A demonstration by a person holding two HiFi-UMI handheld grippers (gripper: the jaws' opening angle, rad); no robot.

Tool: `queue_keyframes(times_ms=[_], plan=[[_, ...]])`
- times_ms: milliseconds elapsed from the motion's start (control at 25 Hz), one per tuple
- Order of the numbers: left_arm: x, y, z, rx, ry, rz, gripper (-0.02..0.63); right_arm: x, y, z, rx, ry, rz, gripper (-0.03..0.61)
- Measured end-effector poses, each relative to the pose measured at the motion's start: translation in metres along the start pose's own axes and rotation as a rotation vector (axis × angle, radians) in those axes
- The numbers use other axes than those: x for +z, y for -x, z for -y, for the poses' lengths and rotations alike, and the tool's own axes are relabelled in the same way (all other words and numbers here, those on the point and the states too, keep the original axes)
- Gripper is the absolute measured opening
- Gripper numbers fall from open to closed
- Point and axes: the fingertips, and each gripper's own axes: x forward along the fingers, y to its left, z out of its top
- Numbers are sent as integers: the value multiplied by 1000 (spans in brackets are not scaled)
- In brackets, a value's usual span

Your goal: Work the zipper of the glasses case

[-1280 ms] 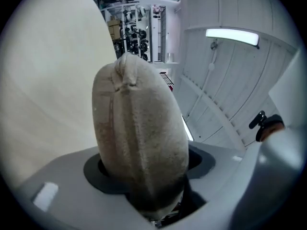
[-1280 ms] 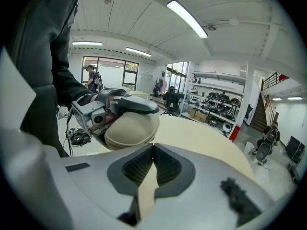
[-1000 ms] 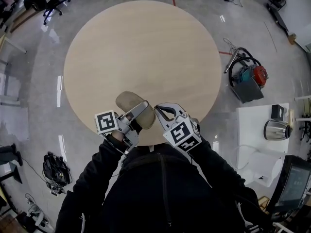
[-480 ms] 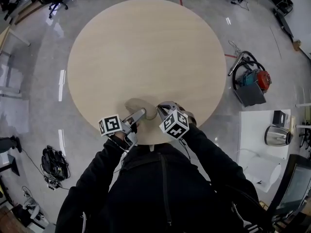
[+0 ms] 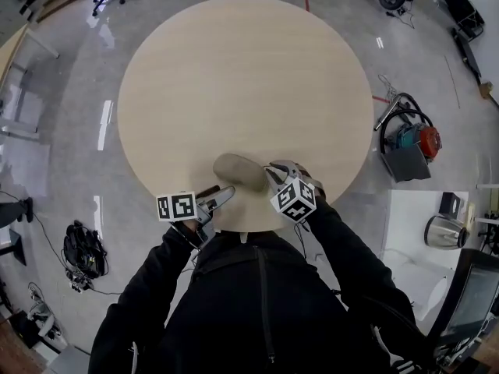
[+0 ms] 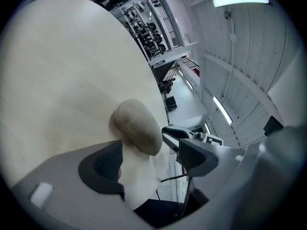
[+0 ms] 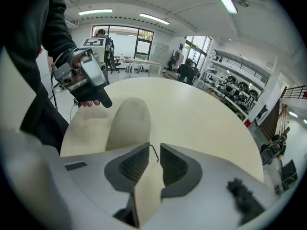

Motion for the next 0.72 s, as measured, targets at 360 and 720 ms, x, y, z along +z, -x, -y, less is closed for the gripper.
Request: queue_keyframes(times_ms=[360, 720], plan=[[19, 5, 14, 31, -73, 53, 368, 5, 35, 25, 19, -386, 128, 97], [50, 25, 90, 45, -436, 106, 286, 63, 108, 26, 85, -750, 440, 95]])
